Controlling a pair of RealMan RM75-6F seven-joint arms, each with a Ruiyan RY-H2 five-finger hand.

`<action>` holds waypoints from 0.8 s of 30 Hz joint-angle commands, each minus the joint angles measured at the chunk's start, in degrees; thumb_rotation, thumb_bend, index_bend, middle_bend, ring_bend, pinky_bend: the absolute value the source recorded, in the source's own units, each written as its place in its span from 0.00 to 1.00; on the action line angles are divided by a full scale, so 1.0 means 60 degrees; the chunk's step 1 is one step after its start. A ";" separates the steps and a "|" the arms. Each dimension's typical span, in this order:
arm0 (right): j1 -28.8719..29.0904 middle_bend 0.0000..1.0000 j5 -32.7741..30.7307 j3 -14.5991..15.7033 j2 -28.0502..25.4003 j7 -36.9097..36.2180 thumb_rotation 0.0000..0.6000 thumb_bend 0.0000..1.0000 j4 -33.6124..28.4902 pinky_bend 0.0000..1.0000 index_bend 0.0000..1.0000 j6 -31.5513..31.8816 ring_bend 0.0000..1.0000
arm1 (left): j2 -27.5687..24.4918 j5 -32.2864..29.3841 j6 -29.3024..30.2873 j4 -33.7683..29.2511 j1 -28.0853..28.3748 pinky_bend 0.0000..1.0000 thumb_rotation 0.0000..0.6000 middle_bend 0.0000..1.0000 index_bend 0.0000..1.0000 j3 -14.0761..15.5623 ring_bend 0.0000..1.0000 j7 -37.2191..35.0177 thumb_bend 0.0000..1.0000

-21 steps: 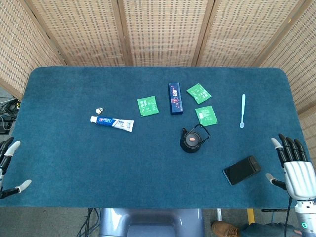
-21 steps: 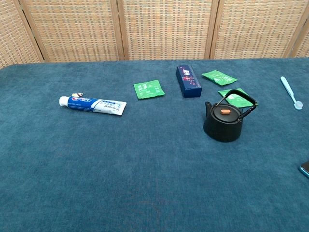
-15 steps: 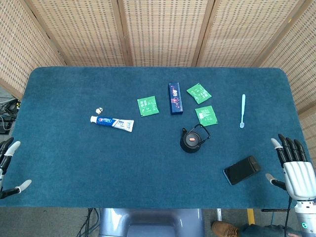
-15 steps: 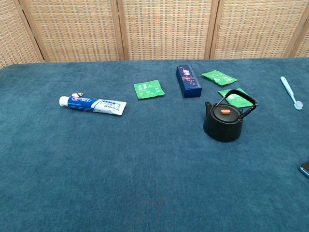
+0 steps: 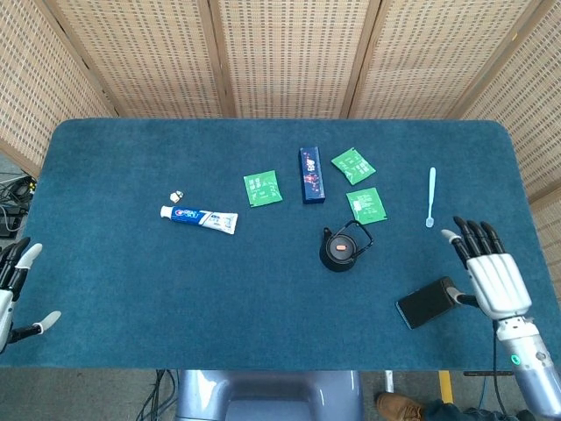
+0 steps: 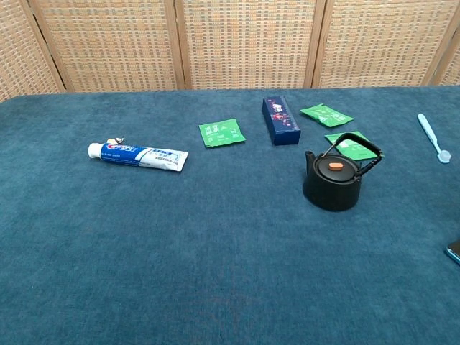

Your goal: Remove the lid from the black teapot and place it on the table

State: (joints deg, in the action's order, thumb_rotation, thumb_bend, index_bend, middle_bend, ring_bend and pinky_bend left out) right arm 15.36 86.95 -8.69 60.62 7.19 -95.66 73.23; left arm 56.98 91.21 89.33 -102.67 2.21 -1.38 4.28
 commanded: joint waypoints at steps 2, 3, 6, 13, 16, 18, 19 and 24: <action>0.1622 0.00 -0.1158 -0.0825 -0.0150 0.0426 1.00 0.01 -0.0680 0.00 0.36 -0.2011 0.00 | 0.0152 -0.0399 -0.0414 0.0014 0.0239 0.00 1.00 0.00 0.00 -0.0165 0.00 0.0312 0.00; 0.1953 0.00 -0.1596 -0.0992 -0.0106 0.0385 1.00 0.02 -0.0800 0.00 0.39 -0.2503 0.00 | 0.0200 -0.0533 -0.0534 0.0032 0.0304 0.00 1.00 0.00 0.00 -0.0210 0.00 0.0392 0.00; 0.2612 0.00 -0.2656 -0.1313 0.0062 0.0525 1.00 0.10 -0.0866 0.00 0.45 -0.3363 0.00 | 0.0274 -0.0761 -0.0711 0.0055 0.0407 0.00 1.00 0.00 0.00 -0.0288 0.00 0.0501 0.00; 0.3883 0.00 -0.4877 -0.1596 0.1179 0.1822 1.00 0.29 -0.0219 0.00 0.51 -0.3965 0.00 | 0.0342 -0.1167 -0.0933 0.0090 0.0566 0.00 1.00 0.00 0.00 -0.0455 0.00 0.0578 0.00; 0.4188 0.00 -0.5503 -0.1595 0.1542 0.2052 1.00 0.32 -0.0019 0.00 0.51 -0.4105 0.00 | 0.0331 -0.1302 -0.1014 0.0103 0.0601 0.00 1.00 0.00 0.00 -0.0492 0.00 0.0535 0.00; 0.4416 0.00 -0.5984 -0.1544 0.1811 0.2291 1.00 0.33 0.0166 0.00 0.52 -0.4180 0.00 | 0.0320 -0.1368 -0.1069 0.0113 0.0626 0.00 1.00 0.00 0.00 -0.0506 0.00 0.0506 0.00; 0.4514 0.00 -0.6243 -0.1499 0.1931 0.2394 1.00 0.34 0.0238 0.00 0.52 -0.4234 0.00 | 0.0314 -0.1393 -0.1087 0.0117 0.0637 0.00 1.00 0.00 0.00 -0.0514 0.00 0.0493 0.00; 0.4958 0.00 -0.7097 -0.1208 0.2506 0.3013 1.00 0.40 0.0649 0.00 0.54 -0.4114 0.00 | 0.0302 -0.1503 -0.1195 0.0143 0.0704 0.00 1.00 0.00 0.00 -0.0538 0.00 0.0469 0.00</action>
State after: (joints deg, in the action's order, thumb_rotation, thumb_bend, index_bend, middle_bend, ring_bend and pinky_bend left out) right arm 43.83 45.76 -16.81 74.11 23.72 -93.05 48.36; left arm 58.79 82.22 82.20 -101.84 6.40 -4.59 7.08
